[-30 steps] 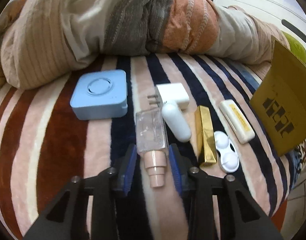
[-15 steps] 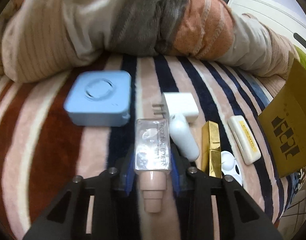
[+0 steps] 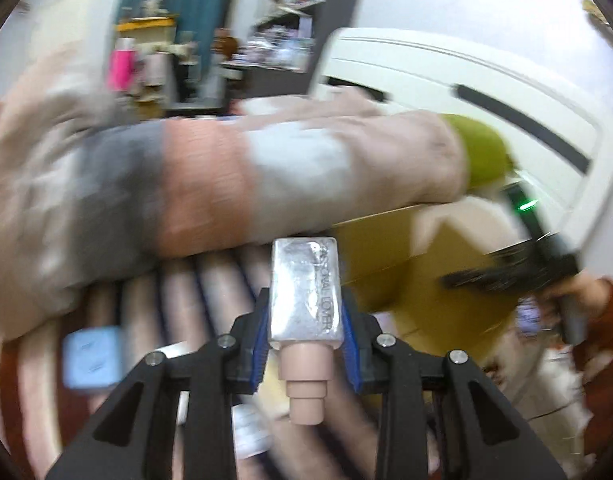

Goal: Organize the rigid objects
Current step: 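Grasp the clear bottle with the left tool and drop it into the box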

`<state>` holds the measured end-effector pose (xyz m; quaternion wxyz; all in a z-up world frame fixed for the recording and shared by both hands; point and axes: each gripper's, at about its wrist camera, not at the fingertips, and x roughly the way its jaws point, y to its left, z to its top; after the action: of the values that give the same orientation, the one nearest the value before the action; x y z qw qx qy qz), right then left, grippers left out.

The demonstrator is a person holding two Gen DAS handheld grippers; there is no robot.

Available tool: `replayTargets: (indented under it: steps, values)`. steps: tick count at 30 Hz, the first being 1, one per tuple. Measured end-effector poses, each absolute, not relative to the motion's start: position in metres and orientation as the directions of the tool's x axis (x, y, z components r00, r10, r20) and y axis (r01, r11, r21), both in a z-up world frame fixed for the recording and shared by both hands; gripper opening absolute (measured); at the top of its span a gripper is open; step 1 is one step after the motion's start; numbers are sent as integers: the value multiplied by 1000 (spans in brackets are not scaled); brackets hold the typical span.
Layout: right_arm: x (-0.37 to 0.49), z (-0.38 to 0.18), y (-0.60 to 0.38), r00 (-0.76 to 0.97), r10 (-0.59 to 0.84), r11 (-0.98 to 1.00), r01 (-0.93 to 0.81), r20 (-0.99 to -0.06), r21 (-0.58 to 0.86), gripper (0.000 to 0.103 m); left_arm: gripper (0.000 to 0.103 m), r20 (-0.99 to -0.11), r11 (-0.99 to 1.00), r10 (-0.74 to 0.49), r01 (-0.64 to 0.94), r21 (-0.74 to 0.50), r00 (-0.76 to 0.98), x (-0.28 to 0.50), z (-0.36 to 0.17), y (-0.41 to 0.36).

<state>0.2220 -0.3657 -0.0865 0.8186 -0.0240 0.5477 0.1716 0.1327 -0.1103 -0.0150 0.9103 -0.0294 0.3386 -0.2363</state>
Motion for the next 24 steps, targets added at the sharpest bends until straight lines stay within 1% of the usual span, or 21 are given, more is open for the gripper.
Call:
replayTargets:
  steps: [3, 5, 6, 7, 9, 11, 12, 15, 19, 23, 24]
  values:
    - [222, -86, -365, 343, 255, 940, -309, -904, 148, 9, 28, -637, 856, -480, 482, -187, 604, 151, -11, -166]
    - [222, -86, -365, 343, 255, 939, -310, -904, 148, 9, 28, -693, 840, -492, 497, -219, 526, 168, -17, -194]
    - [222, -86, -365, 343, 256, 939, -312, -904, 148, 9, 28, -739, 852, -461, 478, -214, 491, 178, -25, -208]
    - [222, -86, -365, 342, 257, 938, -313, -904, 149, 9, 28, -763, 863, -430, 469, -190, 483, 178, -32, -214]
    - [222, -86, -366, 342, 259, 938, -314, -903, 150, 9, 28, -811, 882, -347, 457, -113, 471, 186, -46, -229]
    - [221, -86, -366, 342, 259, 937, -315, -903, 149, 9, 28, -835, 887, -317, 452, -93, 449, 189, -58, -233]
    - [220, -86, -365, 343, 258, 937, -315, -903, 148, 9, 28, -842, 887, -307, 453, -84, 443, 190, -62, -235]
    - [220, -86, -364, 342, 260, 936, -318, -903, 149, 10, 28, -844, 883, -323, 457, -107, 427, 188, -69, -232]
    - [220, -86, -363, 341, 258, 937, -318, -904, 147, 12, 28, -842, 888, -298, 453, -72, 450, 189, -64, -235]
    - [218, -86, -361, 342, 249, 937, -323, -906, 135, 12, 28, -803, 880, -354, 460, -113, 480, 177, -48, -219]
    - [218, -86, -361, 340, 249, 937, -322, -907, 136, 12, 32, -777, 878, -379, 460, -132, 502, 171, -37, -208]
